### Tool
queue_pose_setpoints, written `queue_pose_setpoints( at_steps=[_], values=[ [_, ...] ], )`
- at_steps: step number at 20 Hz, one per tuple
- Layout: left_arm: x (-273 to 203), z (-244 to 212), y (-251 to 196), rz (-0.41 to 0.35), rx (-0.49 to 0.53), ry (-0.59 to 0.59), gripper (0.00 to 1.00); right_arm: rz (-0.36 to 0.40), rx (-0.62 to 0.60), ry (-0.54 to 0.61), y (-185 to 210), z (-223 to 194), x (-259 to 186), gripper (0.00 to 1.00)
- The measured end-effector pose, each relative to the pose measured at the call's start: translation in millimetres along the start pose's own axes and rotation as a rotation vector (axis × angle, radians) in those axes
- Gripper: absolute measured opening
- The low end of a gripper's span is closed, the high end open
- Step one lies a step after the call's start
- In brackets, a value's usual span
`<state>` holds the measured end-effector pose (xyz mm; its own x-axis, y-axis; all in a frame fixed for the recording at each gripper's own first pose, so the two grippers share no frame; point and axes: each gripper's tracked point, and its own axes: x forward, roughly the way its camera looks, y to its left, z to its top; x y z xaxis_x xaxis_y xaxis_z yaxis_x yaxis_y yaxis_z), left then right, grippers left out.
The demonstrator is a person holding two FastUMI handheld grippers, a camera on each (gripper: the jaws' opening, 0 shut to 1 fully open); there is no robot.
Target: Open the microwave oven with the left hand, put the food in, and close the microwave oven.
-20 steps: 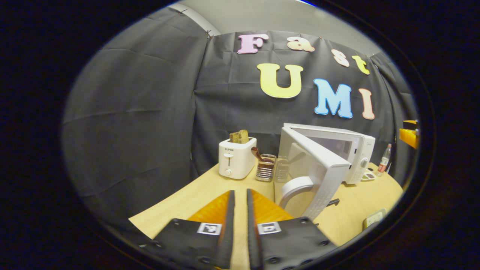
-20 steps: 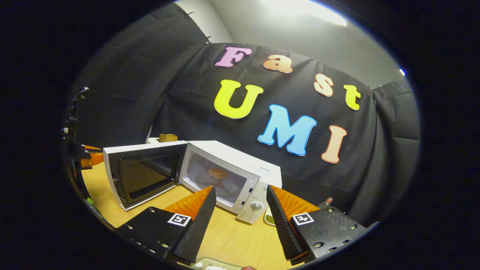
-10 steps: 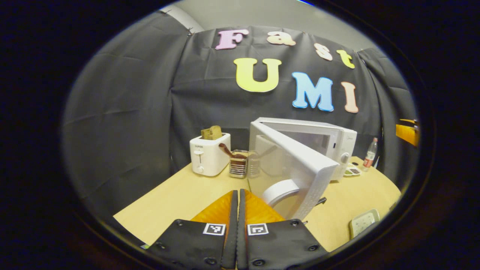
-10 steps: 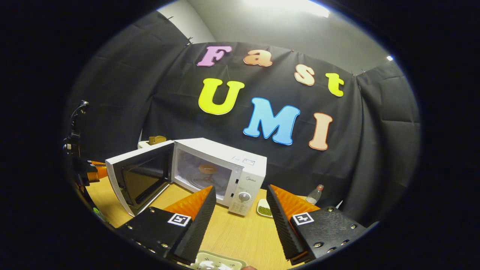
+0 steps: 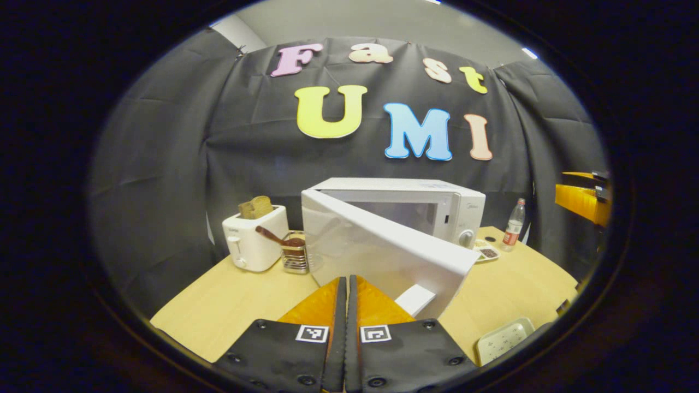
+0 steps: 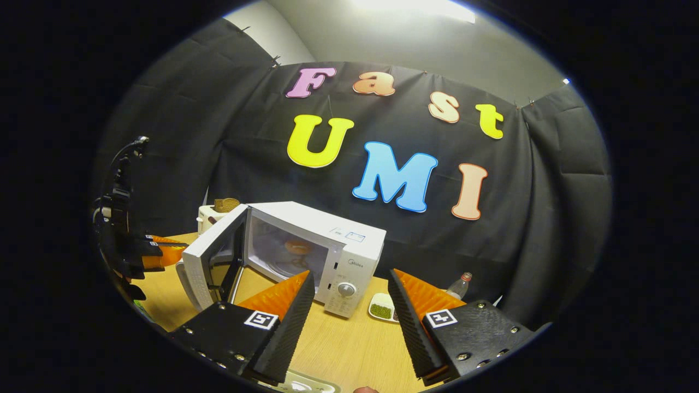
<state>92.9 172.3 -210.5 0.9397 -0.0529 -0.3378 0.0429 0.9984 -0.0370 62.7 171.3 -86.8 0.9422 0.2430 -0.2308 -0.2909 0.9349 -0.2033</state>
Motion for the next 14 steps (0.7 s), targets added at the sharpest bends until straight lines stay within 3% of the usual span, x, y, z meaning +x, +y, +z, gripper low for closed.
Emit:
queue_pose_setpoints(
  at_steps=[14],
  values=[
    [85,37,-89,-0.083,0.06,-0.005,0.07,-0.056,0.025,0.004,-65,-24,6,0.83]
  ],
)
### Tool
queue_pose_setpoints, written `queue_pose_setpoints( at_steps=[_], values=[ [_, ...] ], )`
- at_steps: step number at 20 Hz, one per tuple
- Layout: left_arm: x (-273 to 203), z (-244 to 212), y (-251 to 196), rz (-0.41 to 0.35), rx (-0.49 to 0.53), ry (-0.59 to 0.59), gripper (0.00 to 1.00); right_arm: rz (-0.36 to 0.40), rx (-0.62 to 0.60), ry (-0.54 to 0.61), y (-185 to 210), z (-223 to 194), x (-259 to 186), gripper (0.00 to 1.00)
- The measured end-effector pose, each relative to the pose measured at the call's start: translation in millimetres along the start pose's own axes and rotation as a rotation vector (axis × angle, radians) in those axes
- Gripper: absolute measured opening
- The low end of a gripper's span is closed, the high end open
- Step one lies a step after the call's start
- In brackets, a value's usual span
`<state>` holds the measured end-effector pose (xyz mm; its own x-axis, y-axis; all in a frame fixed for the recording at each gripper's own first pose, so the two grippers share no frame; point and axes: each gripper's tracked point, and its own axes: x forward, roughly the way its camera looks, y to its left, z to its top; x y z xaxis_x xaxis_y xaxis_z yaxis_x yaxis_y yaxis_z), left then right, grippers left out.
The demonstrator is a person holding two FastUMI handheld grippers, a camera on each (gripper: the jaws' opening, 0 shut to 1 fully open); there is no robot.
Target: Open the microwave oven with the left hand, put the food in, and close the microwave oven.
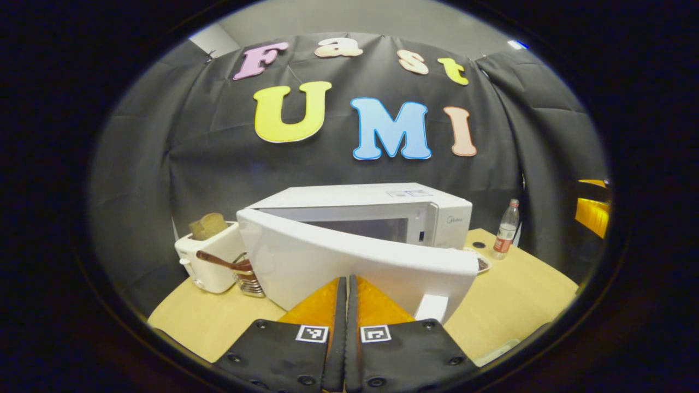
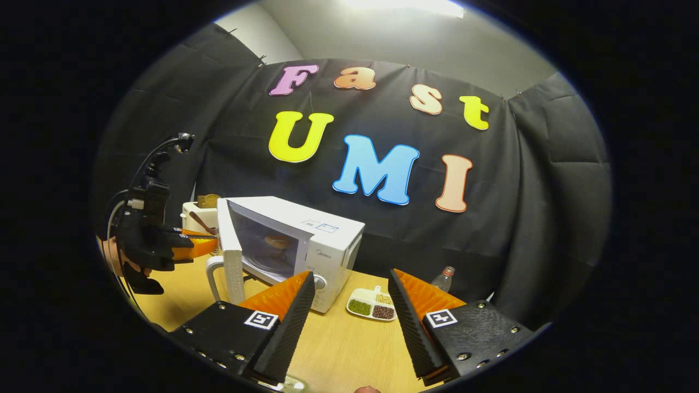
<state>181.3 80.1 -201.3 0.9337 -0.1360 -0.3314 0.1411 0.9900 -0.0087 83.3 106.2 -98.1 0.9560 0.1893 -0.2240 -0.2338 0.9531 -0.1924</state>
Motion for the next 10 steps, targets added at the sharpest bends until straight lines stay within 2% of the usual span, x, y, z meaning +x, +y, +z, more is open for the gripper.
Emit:
queue_pose_setpoints(
  at_steps=[9,10],
  values=[
    [62,22,-37,-0.031,0.021,-0.013,0.07,-0.029,0.018,0.027,-33,-19,12,0.83],
    [68,24,-39,-0.031,0.019,-0.015,0.0,-0.032,0.02,0.028,-36,-19,14,0.83]
  ],
)
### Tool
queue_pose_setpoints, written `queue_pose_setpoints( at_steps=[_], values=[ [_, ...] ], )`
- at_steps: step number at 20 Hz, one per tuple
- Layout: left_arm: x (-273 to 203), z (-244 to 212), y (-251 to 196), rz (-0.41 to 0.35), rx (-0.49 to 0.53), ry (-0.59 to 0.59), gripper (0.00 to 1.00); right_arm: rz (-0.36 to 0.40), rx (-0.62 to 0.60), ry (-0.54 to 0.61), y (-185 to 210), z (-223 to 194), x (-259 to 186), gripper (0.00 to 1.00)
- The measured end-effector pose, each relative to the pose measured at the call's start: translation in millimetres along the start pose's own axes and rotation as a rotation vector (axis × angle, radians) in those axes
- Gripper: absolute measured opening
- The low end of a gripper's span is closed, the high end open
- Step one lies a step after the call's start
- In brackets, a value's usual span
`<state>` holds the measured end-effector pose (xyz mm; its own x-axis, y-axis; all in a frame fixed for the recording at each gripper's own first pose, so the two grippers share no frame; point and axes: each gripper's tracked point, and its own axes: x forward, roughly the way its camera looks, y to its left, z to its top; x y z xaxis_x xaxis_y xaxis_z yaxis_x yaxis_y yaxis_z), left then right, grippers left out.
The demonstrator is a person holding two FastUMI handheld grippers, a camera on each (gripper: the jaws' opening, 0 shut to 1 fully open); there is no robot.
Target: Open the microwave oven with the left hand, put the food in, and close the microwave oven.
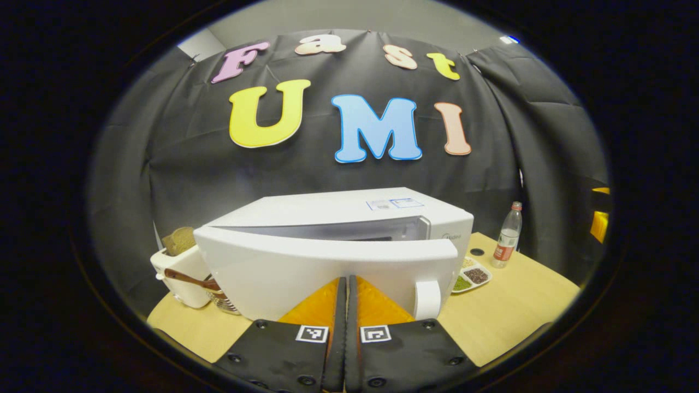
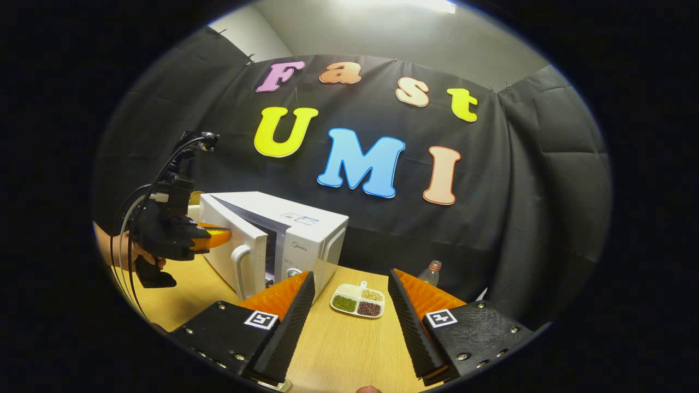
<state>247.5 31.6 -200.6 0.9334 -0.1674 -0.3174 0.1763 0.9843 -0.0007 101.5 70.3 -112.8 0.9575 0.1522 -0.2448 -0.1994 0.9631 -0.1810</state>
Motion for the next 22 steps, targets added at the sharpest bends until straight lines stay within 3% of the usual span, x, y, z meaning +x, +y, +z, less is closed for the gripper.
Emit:
queue_pose_setpoints(
  at_steps=[1,14,16,17,18,19,22],
  values=[
    [7,1,-2,0.002,-0.003,-0.001,0.07,-0.001,0.002,0.003,-3,-2,2,0.83],
    [42,16,-10,0.025,-0.042,-0.025,0.08,0.018,0.029,-0.003,-14,-5,20,0.83],
    [46,15,-11,0.029,-0.046,-0.029,0.07,0.028,0.03,-0.015,-12,-3,20,0.83],
    [44,16,-11,0.033,-0.042,-0.032,0.0,0.033,0.029,-0.016,-12,-3,21,0.83],
    [45,17,-10,0.035,-0.037,-0.035,0.0,0.044,0.032,-0.015,-10,-3,22,0.83],
    [50,19,-11,0.032,-0.029,-0.045,0.07,0.052,0.034,-0.012,-9,-4,23,0.83],
    [52,18,-14,0.02,-0.028,-0.023,0.1,0.048,0.041,-0.013,-10,-1,20,0.83]
  ],
)
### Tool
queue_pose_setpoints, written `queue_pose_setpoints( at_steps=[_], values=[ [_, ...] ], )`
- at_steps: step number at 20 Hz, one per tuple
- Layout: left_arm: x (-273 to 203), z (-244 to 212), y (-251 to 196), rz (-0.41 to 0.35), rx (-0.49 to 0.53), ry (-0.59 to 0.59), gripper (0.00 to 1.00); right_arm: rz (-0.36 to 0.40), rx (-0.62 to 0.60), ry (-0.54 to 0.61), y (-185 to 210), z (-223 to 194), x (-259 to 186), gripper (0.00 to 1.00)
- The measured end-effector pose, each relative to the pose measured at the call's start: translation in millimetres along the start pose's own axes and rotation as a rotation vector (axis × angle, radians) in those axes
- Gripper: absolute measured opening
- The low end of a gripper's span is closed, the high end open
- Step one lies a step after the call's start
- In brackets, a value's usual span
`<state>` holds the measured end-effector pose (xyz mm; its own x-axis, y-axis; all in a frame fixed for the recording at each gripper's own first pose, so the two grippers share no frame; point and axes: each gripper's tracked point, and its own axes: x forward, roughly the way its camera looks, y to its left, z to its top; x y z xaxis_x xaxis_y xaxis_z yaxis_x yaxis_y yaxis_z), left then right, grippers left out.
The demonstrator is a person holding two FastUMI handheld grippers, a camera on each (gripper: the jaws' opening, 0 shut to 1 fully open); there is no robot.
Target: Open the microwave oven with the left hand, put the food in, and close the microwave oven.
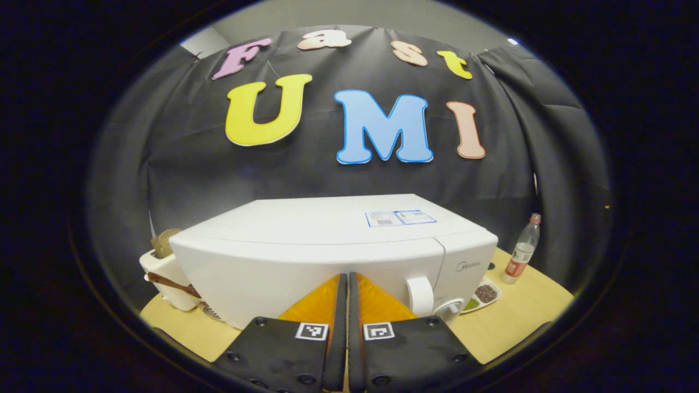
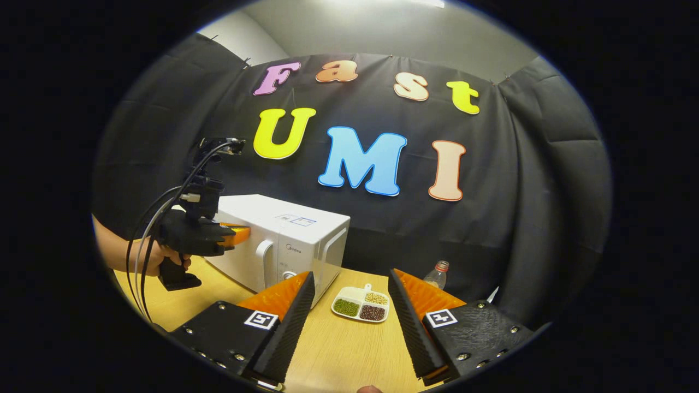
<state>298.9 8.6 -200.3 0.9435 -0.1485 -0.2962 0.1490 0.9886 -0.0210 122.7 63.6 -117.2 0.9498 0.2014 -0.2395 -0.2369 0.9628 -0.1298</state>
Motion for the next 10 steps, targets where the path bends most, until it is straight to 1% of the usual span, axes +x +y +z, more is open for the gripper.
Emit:
queue_pose_setpoints(
  at_steps=[2,3,6,9,10],
  values=[
    [-8,3,-1,0.003,0.013,0.001,0.08,0.007,0.015,-0.009,6,3,-4,0.83],
    [-15,10,-3,-0.004,0.005,-0.016,0.08,0.001,0.011,-0.015,6,6,-6,0.83],
    [-43,27,-1,-0.016,0.013,-0.056,0.07,-0.014,0.025,-0.027,12,12,-13,0.83],
    [-73,38,9,-0.012,0.008,-0.083,0.07,-0.016,0.029,-0.046,24,23,-22,0.83],
    [-82,42,12,-0.012,0.002,-0.092,0.05,-0.017,0.022,-0.053,28,27,-25,0.83]
  ],
)
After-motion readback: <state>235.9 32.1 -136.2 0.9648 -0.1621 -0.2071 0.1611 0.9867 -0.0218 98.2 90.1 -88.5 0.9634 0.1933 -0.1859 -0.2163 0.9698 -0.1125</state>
